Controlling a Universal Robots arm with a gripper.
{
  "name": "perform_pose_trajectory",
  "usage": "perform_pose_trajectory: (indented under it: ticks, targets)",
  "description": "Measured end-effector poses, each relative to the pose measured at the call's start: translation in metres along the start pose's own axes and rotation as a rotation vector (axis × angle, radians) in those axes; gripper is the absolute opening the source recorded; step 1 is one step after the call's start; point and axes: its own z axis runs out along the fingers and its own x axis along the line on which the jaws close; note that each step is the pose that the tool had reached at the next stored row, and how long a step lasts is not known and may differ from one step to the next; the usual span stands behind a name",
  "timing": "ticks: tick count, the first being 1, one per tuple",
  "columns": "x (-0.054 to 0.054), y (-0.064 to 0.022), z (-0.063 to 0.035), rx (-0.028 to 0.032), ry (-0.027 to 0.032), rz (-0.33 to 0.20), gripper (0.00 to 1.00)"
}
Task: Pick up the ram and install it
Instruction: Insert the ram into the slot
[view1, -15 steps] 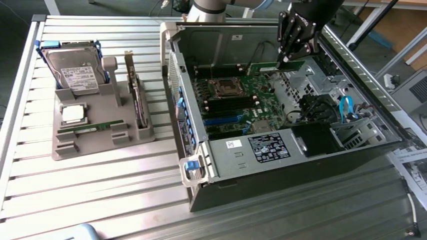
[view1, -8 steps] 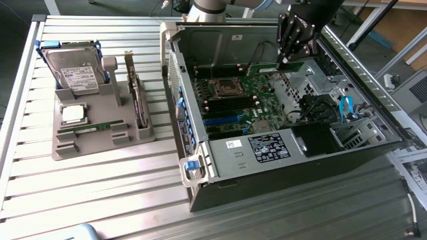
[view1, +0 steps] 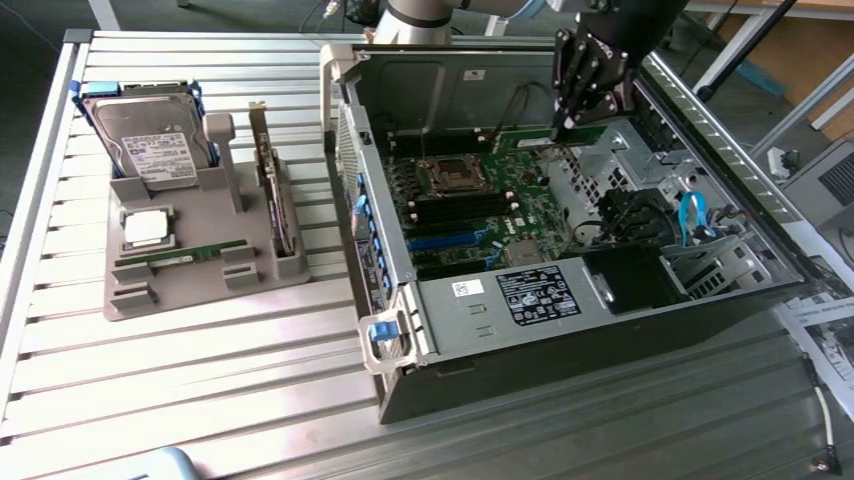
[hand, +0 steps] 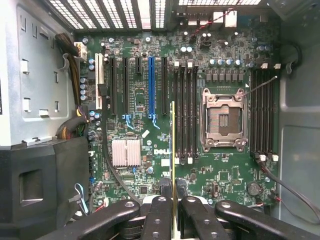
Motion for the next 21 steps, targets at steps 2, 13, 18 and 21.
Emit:
perform_pose_trajectory:
  ticks: [2,13,18,21]
  targets:
    - [0.0,0.0,0.0009,0.0,0.0,0.0,0.14]
    - [0.0,0.0,0.0049,0.0,0.0,0.0,0.14]
    - [0.0,0.0,0.0068,0.0,0.0001,0.0,0.14]
    - [0.0001,0.0,0.0085,0.0,0.0,0.0,0.14]
